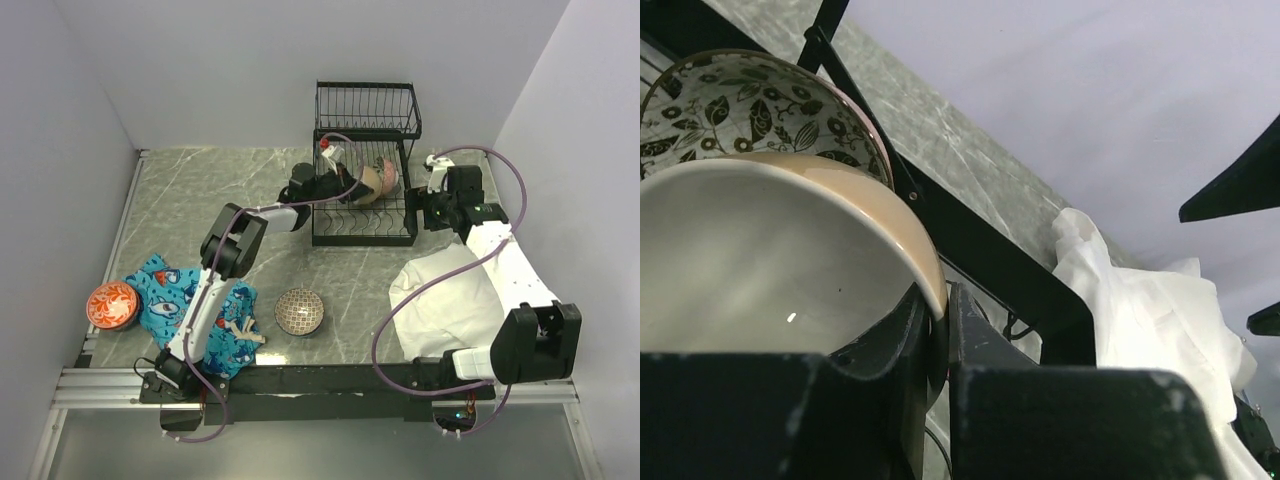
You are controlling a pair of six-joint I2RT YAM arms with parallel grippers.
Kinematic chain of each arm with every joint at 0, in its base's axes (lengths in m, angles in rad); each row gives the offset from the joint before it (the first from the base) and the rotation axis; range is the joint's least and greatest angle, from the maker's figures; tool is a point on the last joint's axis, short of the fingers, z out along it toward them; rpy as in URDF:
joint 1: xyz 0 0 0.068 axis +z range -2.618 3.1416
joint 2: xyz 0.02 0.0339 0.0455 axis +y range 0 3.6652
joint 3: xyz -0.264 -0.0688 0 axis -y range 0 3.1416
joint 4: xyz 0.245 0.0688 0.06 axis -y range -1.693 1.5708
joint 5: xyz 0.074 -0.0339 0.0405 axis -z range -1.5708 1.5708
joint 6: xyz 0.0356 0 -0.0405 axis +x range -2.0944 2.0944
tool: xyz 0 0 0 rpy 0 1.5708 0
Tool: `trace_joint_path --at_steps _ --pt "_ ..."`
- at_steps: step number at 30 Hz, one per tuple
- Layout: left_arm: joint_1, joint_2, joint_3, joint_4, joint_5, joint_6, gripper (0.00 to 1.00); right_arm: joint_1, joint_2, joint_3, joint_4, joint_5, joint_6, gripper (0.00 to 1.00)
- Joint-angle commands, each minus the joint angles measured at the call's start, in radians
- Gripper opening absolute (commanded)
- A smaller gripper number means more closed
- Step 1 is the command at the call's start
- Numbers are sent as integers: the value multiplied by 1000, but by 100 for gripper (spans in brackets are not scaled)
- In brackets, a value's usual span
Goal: Load the bowls into the dish rack
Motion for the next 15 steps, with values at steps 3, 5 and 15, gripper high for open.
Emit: trace_joint_path --at_steps 3,5,15 --pt "30 23 76 175 30 -91 1 5 30 49 15 2 13 97" --pt "36 33 77 183 30 -96 1 13 37 52 16 4 14 97" --pt "56 102 175 178 128 -149 1 70 73 67 22 14 8 97"
